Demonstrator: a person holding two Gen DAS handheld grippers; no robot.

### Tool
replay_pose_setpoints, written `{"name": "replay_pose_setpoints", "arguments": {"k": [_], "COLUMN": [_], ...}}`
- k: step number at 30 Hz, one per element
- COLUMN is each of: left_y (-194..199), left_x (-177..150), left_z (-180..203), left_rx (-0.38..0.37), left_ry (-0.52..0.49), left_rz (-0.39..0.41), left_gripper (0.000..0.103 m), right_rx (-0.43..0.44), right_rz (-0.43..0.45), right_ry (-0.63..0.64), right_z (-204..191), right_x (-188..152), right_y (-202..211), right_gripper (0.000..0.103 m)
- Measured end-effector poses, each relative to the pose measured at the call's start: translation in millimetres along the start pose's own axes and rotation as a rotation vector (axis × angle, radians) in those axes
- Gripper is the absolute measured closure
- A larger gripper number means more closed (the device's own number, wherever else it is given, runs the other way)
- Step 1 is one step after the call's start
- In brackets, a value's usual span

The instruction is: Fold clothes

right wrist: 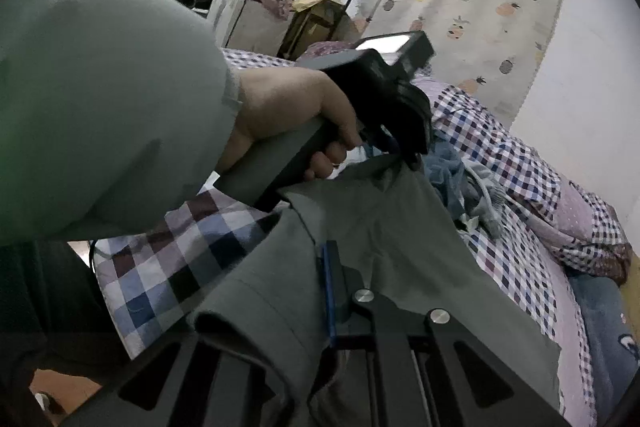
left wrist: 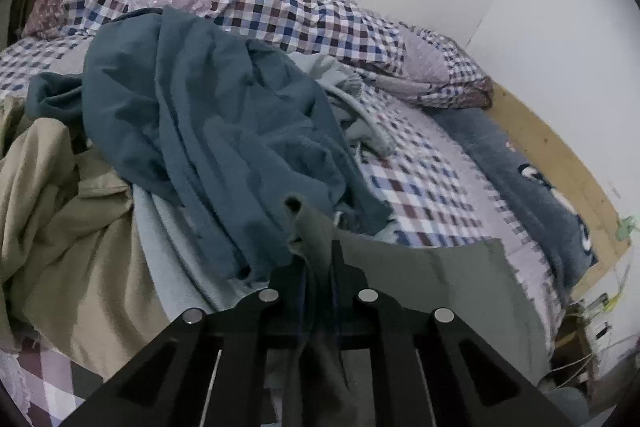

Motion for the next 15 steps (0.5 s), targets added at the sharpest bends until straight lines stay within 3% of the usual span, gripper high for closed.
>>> {"name": "replay_pose_setpoints", "arguments": {"k": [5, 15], "left_y": [14.1, 42.1], "left_x": [14.3, 48.6], "left_z": [16.1, 83.8], "left_rx": [-0.103, -0.364], "left_ry": [0.078, 0.203], "left_rz": [0.032, 0.11], "left_gripper": [0.096, 0.097], "right_rx": [-0.029, -0.155], "right_rz": [0.023, 0.073], "right_ry": [-0.036, -0.083], "right_z": [12.8, 60.9], "right_x": [5.2, 15.7], "right_y": [17.7, 79.6], "right_gripper": [0.098, 0.098]}}
Point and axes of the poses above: each gripper's, at about its wrist camera, not at the fingertips, and y roughly against the way its jaws point, z to its right, x to its top, the point moved 10 cm from there along -y, roughly the way its jaws point, and after that the axes turned 7 degrees about z, right-handed, at the moved point
